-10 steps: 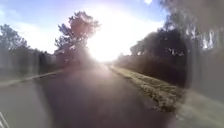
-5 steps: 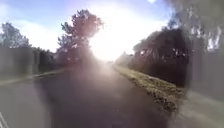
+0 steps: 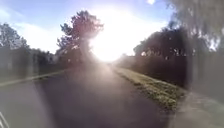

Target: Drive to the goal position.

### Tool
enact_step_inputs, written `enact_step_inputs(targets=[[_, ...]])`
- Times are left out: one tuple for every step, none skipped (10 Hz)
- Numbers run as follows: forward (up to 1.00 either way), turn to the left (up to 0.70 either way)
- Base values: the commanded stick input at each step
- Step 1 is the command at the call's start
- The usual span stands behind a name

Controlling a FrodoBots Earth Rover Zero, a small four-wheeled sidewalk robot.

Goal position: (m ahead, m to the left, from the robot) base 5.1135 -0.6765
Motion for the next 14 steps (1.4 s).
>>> enact_step_inputs(targets=[[1.00, 0.00], [1.00, 0.00], [1.00, 0.00], [1.00, 0.02], [1.00, 0.09], [1.00, 0.17], [1.00, 0.24], [1.00, 0.31], [1.00, 0.38], [1.00, 0.00], [1.00, 0.00], [1.00, 0.00], [1.00, 0.00], [1.00, 0.00]])
